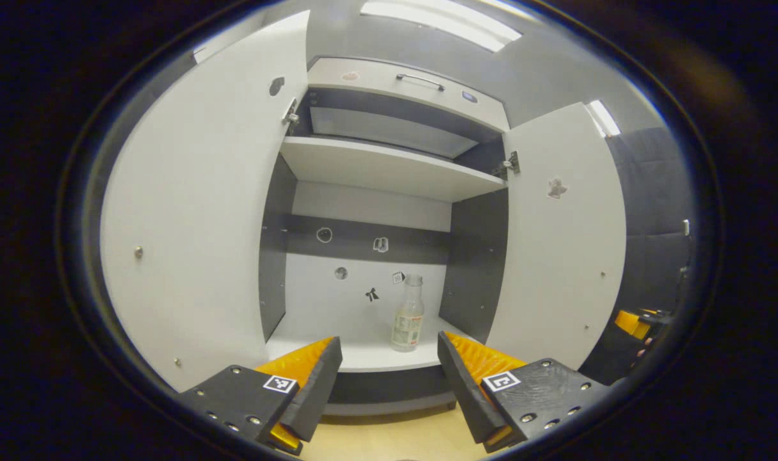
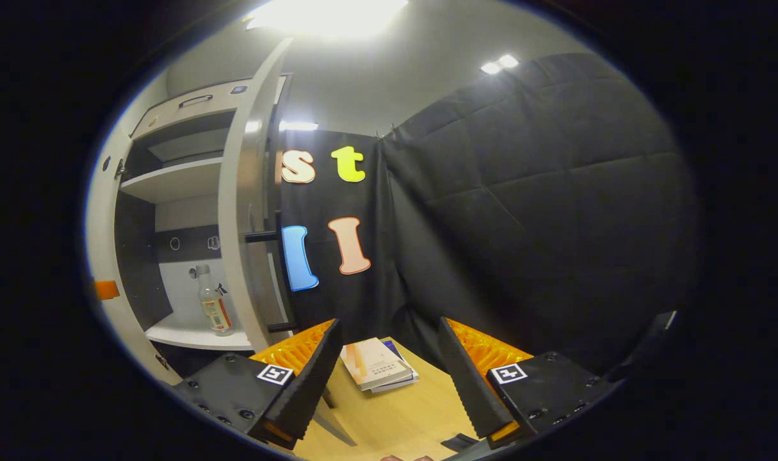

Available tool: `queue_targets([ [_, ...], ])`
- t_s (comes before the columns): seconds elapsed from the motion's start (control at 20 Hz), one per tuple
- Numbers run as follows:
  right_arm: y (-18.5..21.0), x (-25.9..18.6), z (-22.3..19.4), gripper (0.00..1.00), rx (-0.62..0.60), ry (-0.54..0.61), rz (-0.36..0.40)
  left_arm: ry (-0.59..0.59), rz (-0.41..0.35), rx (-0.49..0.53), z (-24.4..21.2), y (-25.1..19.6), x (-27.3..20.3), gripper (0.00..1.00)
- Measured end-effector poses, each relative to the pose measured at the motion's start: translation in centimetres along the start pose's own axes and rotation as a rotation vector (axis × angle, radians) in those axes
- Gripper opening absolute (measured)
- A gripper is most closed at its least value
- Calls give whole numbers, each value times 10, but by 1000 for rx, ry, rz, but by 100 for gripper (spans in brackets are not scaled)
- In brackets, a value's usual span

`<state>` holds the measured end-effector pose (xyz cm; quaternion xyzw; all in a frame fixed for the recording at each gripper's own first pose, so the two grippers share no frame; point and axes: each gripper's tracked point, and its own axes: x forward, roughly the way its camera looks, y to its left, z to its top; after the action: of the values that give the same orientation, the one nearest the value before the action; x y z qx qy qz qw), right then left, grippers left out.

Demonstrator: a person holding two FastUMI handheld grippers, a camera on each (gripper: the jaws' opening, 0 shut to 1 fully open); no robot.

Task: Grasp the bottle in the cabinet with the left hand and place it on the coaster, then close the right door with the right hand and the left door with the left hand.

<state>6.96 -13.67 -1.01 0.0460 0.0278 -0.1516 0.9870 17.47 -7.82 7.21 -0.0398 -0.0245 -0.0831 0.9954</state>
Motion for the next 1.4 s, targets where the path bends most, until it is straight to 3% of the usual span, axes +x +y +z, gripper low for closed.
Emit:
queue_targets([
  [0.4, -34, 48, -4, 96, 39, 6, -91, 0, -20, 27, 5, -7, 99, 89],
  [0.45, -38, 55, -4, 92, 39, 4, -101, 2, -23, 29, 4, -8, 111, 91],
  [0.5, -40, 59, -4, 96, 40, 3, -109, 3, -27, 33, 4, -9, 122, 91],
  [0.55, -43, 63, -4, 92, 40, 2, -116, 4, -30, 37, 2, -11, 132, 89],
  [0.6, -46, 66, -3, 96, 40, 1, -124, 6, -32, 42, 2, -13, 142, 89],
  [0.65, -49, 68, -4, 92, 40, -2, -132, 6, -34, 46, 0, -14, 152, 89],
  [0.9, -71, 77, -6, 96, 40, -9, -182, 14, -39, 81, -9, -21, 196, 91],
  [1.35, -104, 84, -8, 92, 32, -9, -252, 11, -74, 86, -24, -39, 253, 87],
  [1.4, -106, 84, -6, 96, 30, -12, -259, 8, -76, 91, -24, -40, 258, 89],
])
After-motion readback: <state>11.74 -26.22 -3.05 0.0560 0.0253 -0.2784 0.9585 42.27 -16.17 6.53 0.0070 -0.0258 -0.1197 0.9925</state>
